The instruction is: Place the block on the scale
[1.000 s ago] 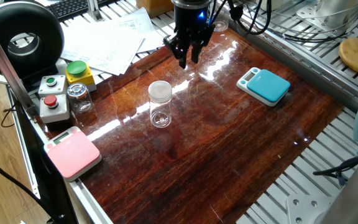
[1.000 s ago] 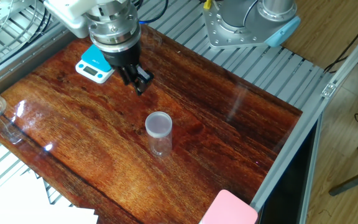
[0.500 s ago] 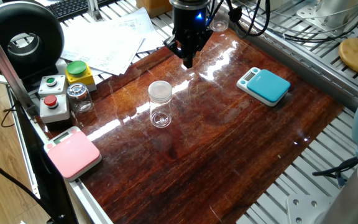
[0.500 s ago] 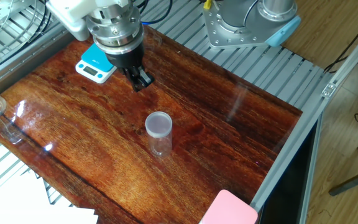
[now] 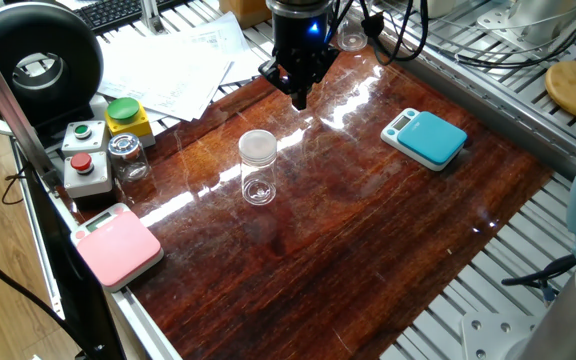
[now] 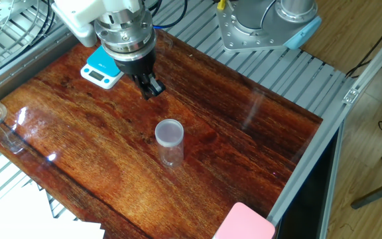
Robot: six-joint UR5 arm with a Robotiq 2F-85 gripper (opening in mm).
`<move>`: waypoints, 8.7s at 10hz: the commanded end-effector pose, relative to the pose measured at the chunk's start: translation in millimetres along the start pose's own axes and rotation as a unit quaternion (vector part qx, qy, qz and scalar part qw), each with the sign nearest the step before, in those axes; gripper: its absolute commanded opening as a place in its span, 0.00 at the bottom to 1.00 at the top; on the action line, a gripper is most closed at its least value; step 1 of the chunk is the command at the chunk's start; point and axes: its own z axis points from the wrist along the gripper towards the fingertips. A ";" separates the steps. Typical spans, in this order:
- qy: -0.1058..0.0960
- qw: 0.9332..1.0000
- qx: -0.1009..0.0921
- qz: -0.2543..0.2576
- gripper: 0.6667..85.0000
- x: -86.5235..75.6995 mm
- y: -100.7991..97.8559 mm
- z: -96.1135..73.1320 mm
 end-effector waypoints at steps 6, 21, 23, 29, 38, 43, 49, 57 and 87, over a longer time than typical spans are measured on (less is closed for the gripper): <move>-0.016 0.999 -0.004 -0.029 0.00 -7.5 -4.1 4.8; -0.032 0.985 -0.004 -0.168 0.00 -15.7 -1.6 4.4; -0.023 0.989 -0.022 -0.146 0.08 -9.7 6.5 4.4; -0.009 0.982 -0.038 -0.186 0.65 10.2 70.6 10.5; -0.009 0.974 -0.038 -0.224 0.81 5.9 72.5 19.2; -0.022 0.969 -0.036 -0.242 0.87 -0.9 82.1 44.4; -0.037 0.965 -0.034 -0.259 0.87 -15.0 83.6 64.3; -0.048 0.963 -0.030 -0.263 0.87 -21.2 82.0 79.0; -0.068 0.969 0.003 -0.236 0.16 -46.8 -135.0 -25.7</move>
